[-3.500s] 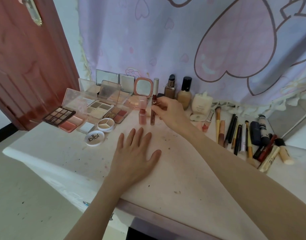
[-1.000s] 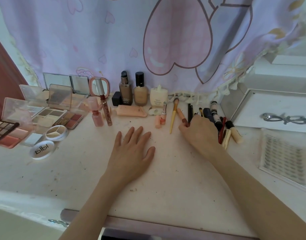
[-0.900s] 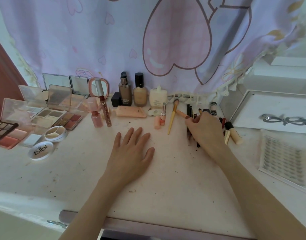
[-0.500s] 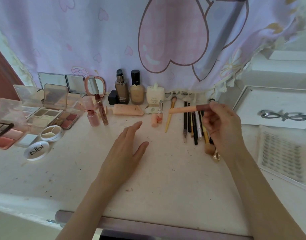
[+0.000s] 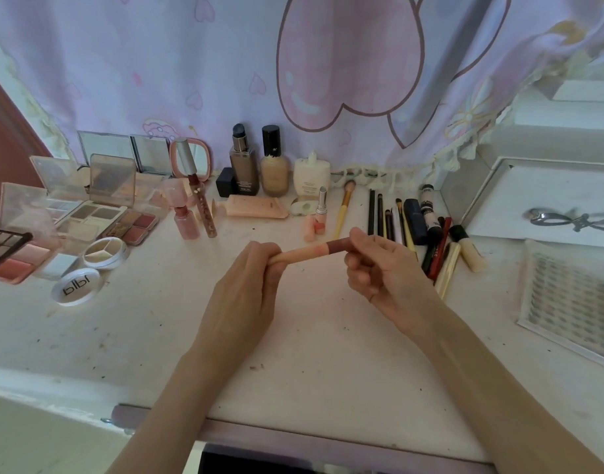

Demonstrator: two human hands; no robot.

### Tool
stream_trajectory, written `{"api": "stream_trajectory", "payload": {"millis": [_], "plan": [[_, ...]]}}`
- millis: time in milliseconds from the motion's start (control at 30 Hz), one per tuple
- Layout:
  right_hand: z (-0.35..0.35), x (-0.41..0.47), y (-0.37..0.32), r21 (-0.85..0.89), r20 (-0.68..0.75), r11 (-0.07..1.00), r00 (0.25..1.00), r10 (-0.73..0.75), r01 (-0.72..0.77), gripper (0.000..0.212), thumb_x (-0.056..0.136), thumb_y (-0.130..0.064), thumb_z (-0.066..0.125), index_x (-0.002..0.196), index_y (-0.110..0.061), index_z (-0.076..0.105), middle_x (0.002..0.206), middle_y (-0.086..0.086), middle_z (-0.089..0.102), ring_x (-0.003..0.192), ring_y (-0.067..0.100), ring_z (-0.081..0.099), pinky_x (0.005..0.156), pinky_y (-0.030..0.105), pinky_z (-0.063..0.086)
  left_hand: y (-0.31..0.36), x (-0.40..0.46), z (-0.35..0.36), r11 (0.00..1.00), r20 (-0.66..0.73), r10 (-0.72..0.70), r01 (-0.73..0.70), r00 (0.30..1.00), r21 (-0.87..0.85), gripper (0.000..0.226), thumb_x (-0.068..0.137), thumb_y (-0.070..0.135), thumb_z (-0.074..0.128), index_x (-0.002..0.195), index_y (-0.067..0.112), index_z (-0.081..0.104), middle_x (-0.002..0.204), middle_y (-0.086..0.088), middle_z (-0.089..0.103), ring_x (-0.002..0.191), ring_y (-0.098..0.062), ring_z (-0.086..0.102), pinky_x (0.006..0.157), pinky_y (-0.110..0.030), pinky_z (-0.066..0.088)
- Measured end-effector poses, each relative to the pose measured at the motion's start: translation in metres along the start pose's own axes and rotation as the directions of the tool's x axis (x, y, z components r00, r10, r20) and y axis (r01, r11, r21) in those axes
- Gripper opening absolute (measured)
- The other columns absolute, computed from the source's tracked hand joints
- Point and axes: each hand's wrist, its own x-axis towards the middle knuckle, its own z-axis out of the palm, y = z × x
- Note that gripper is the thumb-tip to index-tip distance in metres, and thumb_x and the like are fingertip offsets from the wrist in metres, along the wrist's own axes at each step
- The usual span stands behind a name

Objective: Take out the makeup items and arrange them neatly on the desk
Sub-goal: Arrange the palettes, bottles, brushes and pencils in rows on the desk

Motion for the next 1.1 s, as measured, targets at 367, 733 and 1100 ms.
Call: {"api": "stream_trajectory", "payload": {"millis": [367, 733, 1100], "plan": [[0.004, -0.002, 0.002, -0.044, 0.095, 0.989, 0.986, -0.135, 0.14, 0.01, 0.088, -0.015, 0.053, 0.088, -0.006, 0.057, 0.063, 0.004, 0.052, 0.05, 0.011, 0.04, 0.044, 0.021, 0.029, -0.005, 0.001, 0.001, 0.994, 0.05, -0.081, 0.084, 0.995, -0.065, 0.026, 0.089, 0.045, 0.018, 0.072, 0.032, 0.034, 0.065, 0.007, 0.038, 0.063, -0.006, 0.041, 0.057, -0.015, 0.034], [0.0, 0.0, -0.001, -0.163, 0.069, 0.976, 0.988, -0.138, 0.148, 0.014, 0.091, -0.009, 0.052, 0.105, -0.01, 0.055, 0.067, -0.001, 0.064, 0.057, 0.01, 0.047, 0.045, 0.021, 0.037, -0.003, -0.002, 0.001, 0.999, 0.085, -0.053, 0.053, 0.995, -0.003, 0.026, 0.094, 0.043, 0.025, 0.084, 0.024, 0.041, 0.068, 0.011, 0.04, 0.069, -0.007, 0.045, 0.058, -0.015, 0.036], [-0.007, 0.002, -0.005, -0.125, 0.101, 0.986, 0.99, -0.1, 0.112, 0.019, 0.087, -0.02, 0.056, 0.102, -0.008, 0.058, 0.075, 0.004, 0.063, 0.055, 0.011, 0.048, 0.044, 0.02, 0.036, -0.005, -0.002, 0.001, 0.995, 0.082, -0.091, 0.093, 0.993, -0.026, 0.027, 0.094, 0.041, 0.024, 0.082, 0.024, 0.041, 0.066, 0.01, 0.04, 0.066, -0.006, 0.044, 0.056, -0.016, 0.035]]}}
